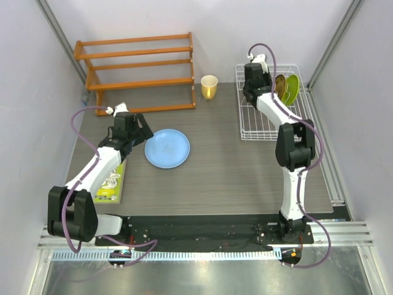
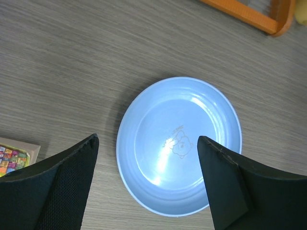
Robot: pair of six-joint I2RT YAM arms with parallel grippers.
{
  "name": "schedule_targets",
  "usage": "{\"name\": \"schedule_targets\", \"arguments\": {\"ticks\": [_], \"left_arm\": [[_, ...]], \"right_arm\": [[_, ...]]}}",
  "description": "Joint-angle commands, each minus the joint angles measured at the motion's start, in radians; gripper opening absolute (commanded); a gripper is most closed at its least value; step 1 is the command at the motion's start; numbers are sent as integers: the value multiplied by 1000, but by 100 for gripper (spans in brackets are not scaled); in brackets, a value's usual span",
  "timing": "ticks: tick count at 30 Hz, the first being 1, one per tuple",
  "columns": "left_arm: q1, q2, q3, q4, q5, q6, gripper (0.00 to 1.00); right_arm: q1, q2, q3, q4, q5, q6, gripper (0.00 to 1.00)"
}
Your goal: Unload the plates from the dish rack
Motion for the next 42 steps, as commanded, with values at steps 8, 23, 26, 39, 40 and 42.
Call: {"name": "schedule_targets", "arguments": {"ticks": [8, 23, 26, 39, 40, 42], "left_arm": [[0, -37, 43, 108, 236, -17, 86], [-10, 101, -81, 580, 608, -297, 86], [-20, 130, -108, 663, 630, -334, 86], [-69, 251, -153, 990, 680, -506, 82], [-70, 259, -155, 1008, 683, -514, 81], [-70, 276, -159, 1060, 691, -529, 71]], "right_arm": [[75, -494, -167, -166, -251, 241, 2], [259, -664, -563, 96, -864, 753, 2], [264, -649, -583, 152, -916, 804, 2], [290, -569, -637, 326, -1084, 953, 2], [290, -571, -646, 342, -1095, 970, 2], [290, -565, -653, 372, -1124, 987, 2]]}}
